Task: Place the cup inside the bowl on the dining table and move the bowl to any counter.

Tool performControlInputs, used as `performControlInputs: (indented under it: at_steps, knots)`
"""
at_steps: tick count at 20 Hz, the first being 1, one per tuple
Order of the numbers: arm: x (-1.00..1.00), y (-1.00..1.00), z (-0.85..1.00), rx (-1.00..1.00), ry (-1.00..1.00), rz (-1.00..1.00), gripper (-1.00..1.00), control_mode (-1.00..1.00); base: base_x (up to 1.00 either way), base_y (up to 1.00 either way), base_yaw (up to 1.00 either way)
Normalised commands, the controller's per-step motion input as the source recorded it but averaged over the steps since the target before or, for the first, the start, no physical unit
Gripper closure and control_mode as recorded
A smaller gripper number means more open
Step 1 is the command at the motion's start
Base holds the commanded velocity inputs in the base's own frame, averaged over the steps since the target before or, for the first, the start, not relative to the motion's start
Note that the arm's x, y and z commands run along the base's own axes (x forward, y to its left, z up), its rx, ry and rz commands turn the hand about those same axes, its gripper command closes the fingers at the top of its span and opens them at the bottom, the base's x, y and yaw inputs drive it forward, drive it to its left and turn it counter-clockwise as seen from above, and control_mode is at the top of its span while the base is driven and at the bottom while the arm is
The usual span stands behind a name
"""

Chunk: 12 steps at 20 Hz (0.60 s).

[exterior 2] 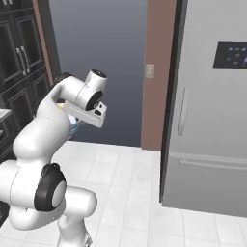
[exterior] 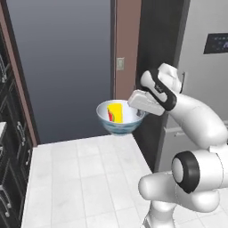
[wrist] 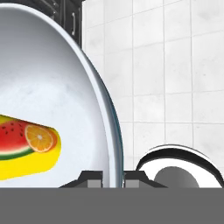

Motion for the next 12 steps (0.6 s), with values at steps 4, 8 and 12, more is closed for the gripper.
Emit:
performControlInputs:
  at_steps: [4,8,12]
  knots:
    - [0.0,0.0,0.0,0.0,0.0,0.0,1.0,1.0,0.16,0.11,0.24]
    - [0.0,0.0,0.0,0.0,0.0,0.0,1.0,1.0,0.02,0.09,0.28]
    - [0.0,0.0,0.0,0.0,0.0,0.0,1.0,1.0,0.0,0.05,0.29]
